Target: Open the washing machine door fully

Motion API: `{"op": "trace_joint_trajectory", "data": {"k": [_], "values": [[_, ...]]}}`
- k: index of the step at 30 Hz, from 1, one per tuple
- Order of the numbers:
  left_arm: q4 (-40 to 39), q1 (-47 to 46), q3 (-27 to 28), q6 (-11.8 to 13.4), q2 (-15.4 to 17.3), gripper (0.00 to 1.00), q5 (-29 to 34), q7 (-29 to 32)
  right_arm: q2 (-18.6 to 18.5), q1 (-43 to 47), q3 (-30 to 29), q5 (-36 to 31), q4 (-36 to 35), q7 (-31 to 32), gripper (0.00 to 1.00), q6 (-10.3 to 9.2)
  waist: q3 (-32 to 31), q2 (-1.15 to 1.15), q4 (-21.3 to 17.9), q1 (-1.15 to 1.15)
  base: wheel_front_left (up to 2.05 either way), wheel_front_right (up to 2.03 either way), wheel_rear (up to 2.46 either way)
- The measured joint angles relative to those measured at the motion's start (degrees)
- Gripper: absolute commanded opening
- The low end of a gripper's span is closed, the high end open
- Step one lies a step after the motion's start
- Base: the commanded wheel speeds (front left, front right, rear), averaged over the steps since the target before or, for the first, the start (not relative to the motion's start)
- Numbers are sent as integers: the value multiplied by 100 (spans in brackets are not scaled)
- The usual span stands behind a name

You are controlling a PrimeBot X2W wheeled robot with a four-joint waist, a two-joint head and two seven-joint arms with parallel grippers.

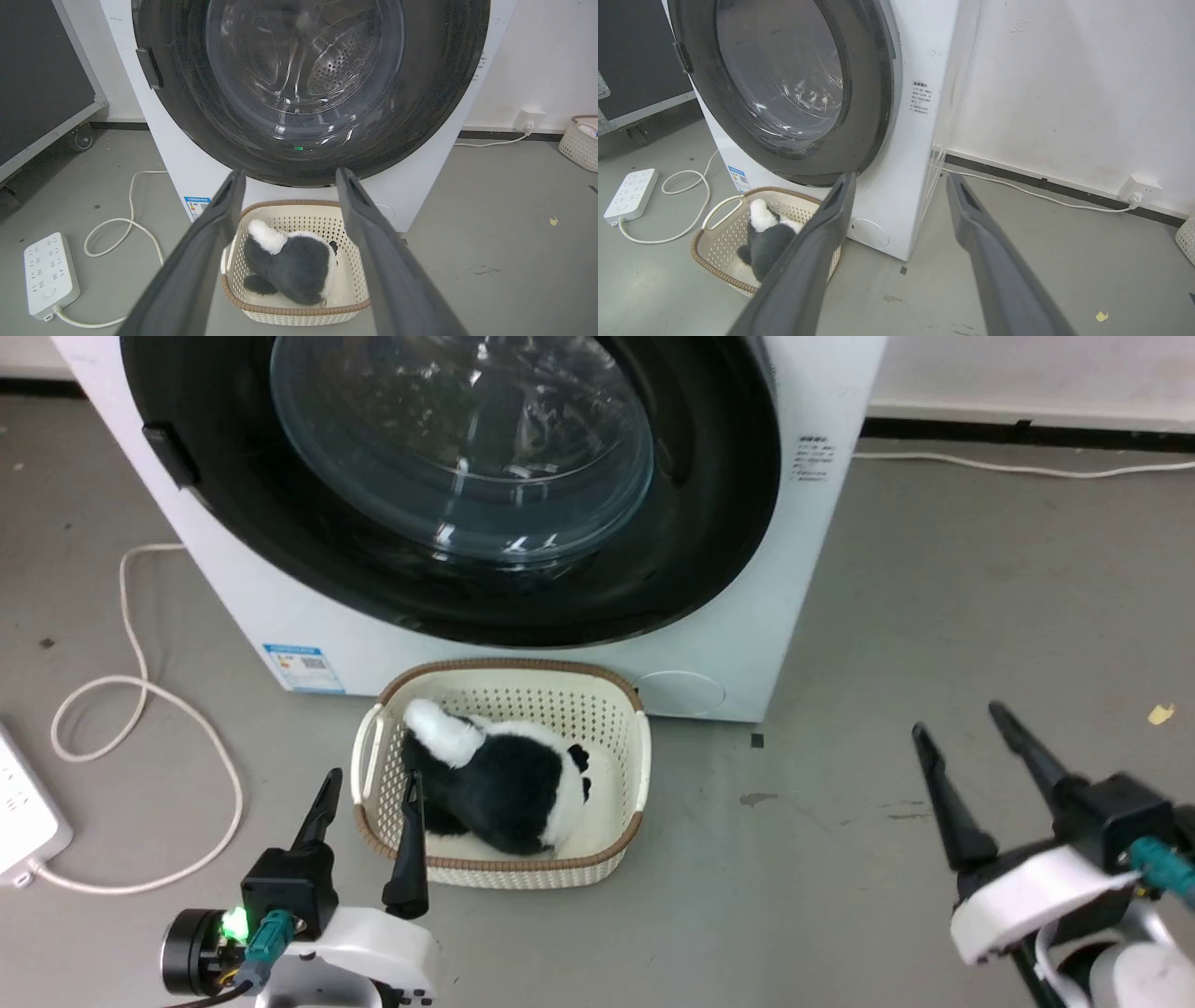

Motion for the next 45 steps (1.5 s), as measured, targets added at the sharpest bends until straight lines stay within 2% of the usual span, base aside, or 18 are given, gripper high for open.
{"op": "trace_joint_trajectory", "data": {"k": [1,2,13,23,33,45], "values": [[-5,-4,-10,0,0,100,-10,-24,-20,-60,-1,63,-3,10,93,0,28,0,18,0,0,0,0],[-11,-12,-21,1,0,100,-20,-31,-32,-119,-8,129,-7,47,0,0,55,0,35,0,0,0,0],[-77,-146,-108,94,0,100,-113,-157,-67,-927,-170,826,32,409,0,0,312,0,234,0,0,0,0],[-130,-247,-225,154,0,100,-203,-280,60,-1914,-624,1572,482,1037,0,-2,594,0,441,0,0,0,0],[-138,-362,-334,233,0,100,-314,-385,222,-3019,-1266,2005,1388,1678,0,-2,866,0,673,0,0,0,0],[-224,-569,-555,355,0,100,-479,-570,397,-4702,-2251,2817,2739,2947,0,-5,1285,0,1029,0,0,0,0]]}}
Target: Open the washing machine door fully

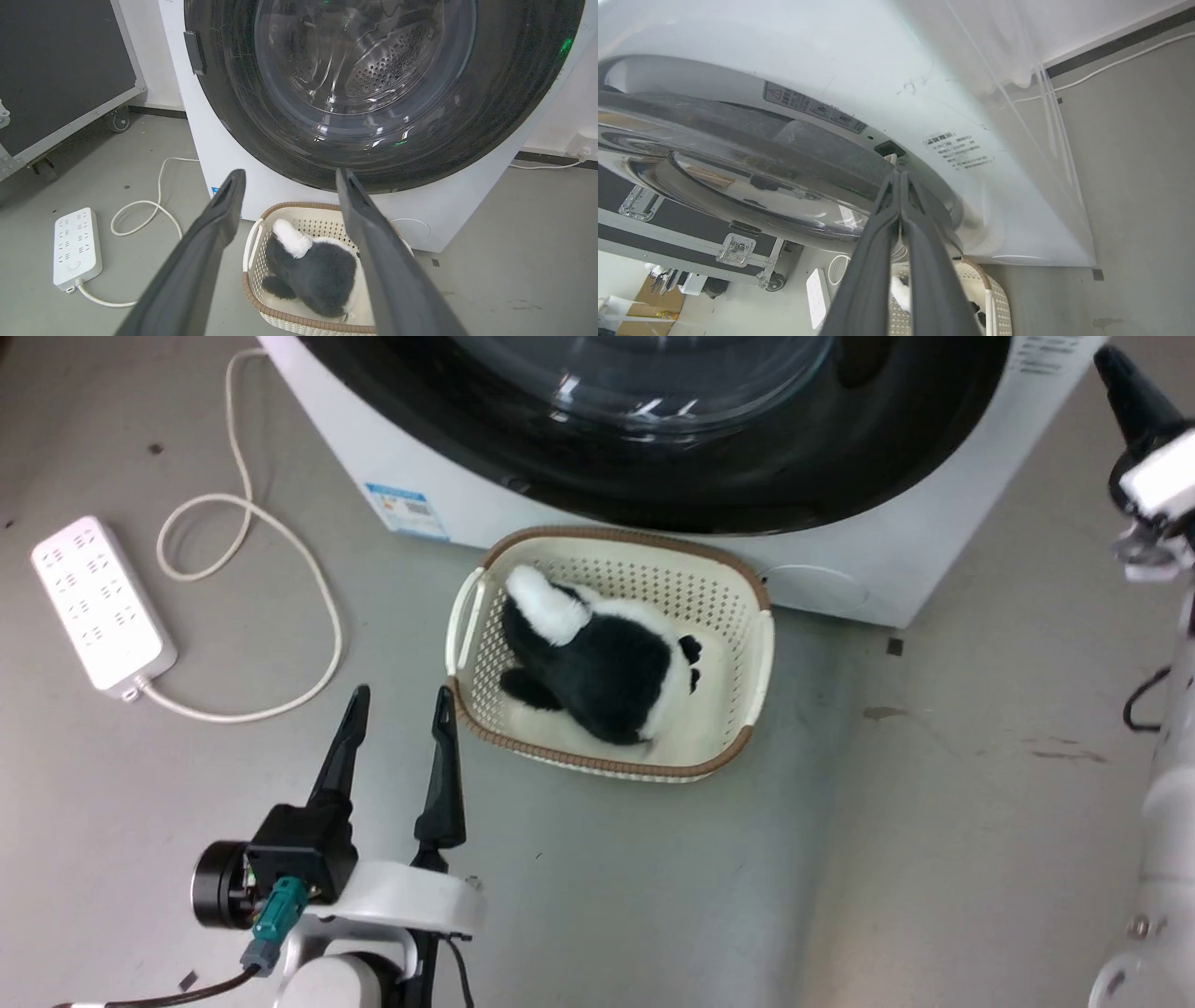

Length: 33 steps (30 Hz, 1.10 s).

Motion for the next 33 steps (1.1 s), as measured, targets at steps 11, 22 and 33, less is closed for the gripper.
{"op": "trace_joint_trajectory", "data": {"k": [11,22,33], "values": [[-57,-102,-160,100,1,100,-133,-116,14,-1231,-705,41,917,713,0,-1,325,0,276,0,0,0,0],[-93,-267,-304,223,1,100,-277,-261,-41,-2083,-1271,30,1458,1408,0,-1,660,0,477,0,0,0,0],[-2,-309,-403,276,1,100,-325,-379,-67,-1928,-1648,283,1530,2157,0,-11,411,0,527,-1,0,0,0]]}}
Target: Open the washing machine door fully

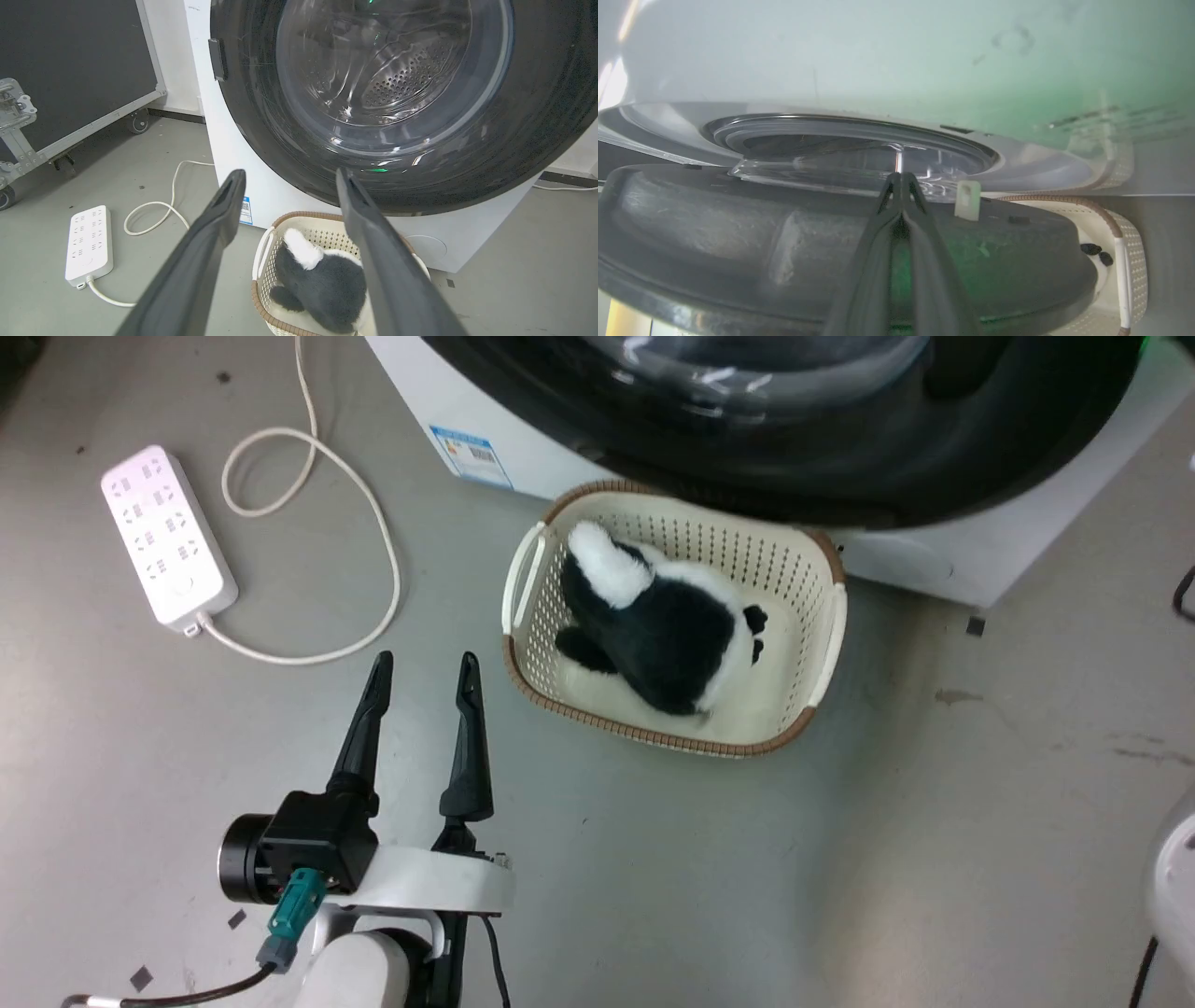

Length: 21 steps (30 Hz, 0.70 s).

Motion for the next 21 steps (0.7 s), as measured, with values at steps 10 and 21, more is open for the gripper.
{"op": "trace_joint_trajectory", "data": {"k": [10,21], "values": [[165,146,44,-51,0,100,8,-120,112,787,-54,716,-64,868,0,0,-612,0,4,-1,0,0,0],[393,543,147,-285,0,100,120,-132,123,2190,1349,2253,34,939,0,1,-1346,0,-39,-2,0,0,0]]}}
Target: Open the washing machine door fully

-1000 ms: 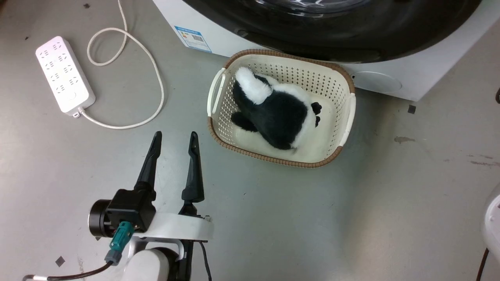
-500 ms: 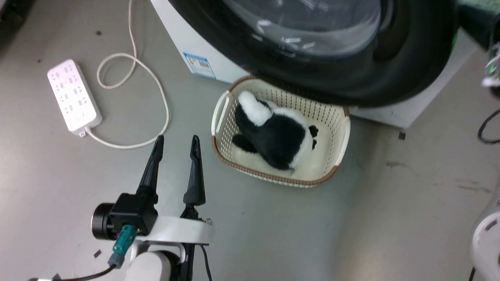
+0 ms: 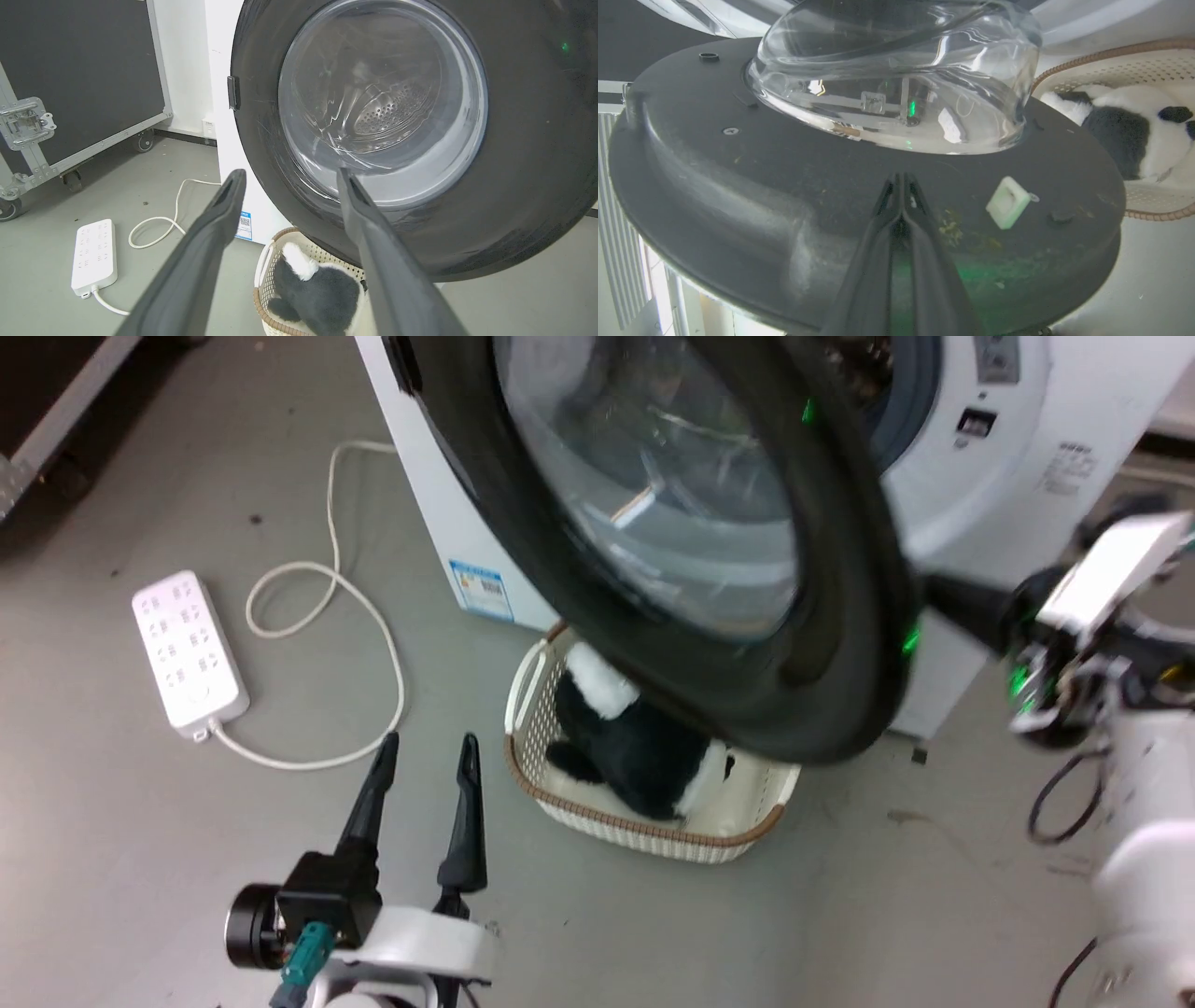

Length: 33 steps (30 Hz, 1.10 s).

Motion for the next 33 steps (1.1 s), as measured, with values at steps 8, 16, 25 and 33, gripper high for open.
{"op": "trace_joint_trajectory", "data": {"k": [8,16,25,33], "values": [[196,244,10,-114,-1,100,16,0,18,933,1666,1500,-221,-237,0,0,-310,0,-94,1,0,0,0],[324,328,-44,-254,0,100,34,0,24,1668,3271,2629,-716,-702,0,0,-449,0,-79,1,0,0,0],[364,370,-166,-255,-1,100,-12,0,36,1940,4298,3186,-1002,-1198,0,0,-466,0,-39,2,0,0,0],[381,371,-142,-253,-1,100,-85,0,-122,1962,3855,2789,-1305,-2349,100,0,-549,0,-197,1,0,0,0]]}}
